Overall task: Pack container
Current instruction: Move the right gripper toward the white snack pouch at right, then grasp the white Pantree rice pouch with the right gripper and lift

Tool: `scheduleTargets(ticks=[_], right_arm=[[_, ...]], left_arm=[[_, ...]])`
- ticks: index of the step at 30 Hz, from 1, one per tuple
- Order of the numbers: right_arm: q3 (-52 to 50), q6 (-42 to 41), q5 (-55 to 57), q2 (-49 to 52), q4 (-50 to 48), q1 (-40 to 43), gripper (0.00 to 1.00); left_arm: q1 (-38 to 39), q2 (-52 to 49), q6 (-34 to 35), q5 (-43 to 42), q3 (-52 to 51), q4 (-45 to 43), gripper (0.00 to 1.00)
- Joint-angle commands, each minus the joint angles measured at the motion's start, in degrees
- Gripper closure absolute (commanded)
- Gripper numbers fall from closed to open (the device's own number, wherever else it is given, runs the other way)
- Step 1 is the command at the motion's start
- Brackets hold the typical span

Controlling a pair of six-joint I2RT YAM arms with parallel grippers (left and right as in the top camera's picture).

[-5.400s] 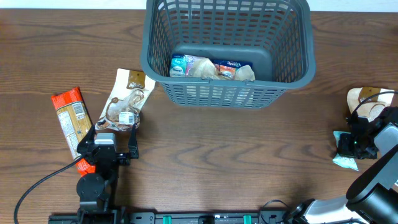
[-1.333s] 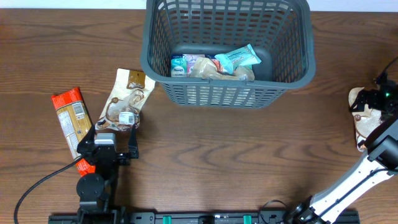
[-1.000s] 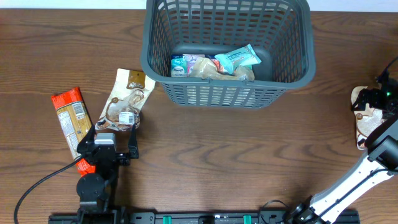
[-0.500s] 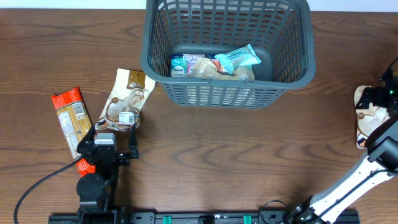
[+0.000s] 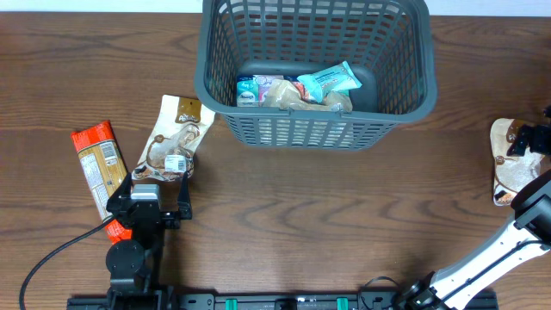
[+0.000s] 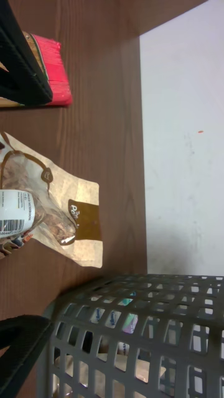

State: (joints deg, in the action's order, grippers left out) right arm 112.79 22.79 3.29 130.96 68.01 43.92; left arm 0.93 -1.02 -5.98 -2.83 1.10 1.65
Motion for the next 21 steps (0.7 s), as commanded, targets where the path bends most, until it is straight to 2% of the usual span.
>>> scheduleTargets(ticks=[1,10,21], right_arm=[[1.09,-0.92,-0.17,-1.66,-0.15,0.39,0.01],[-1.01,-0.92,-2.73,0.22,-0.55,0.26,0.01],[-10.10,-0.87,-2.75,0.31,-5.86,0.24,0.01]], left_arm=[[0.13,0.04,0.33,0.50,-0.87,2.16,0.01],[0.13,0.04,0.33,0.50,-0.87,2.16,0.01],[0.13,0.04,0.33,0.50,-0.87,2.16,0.01]])
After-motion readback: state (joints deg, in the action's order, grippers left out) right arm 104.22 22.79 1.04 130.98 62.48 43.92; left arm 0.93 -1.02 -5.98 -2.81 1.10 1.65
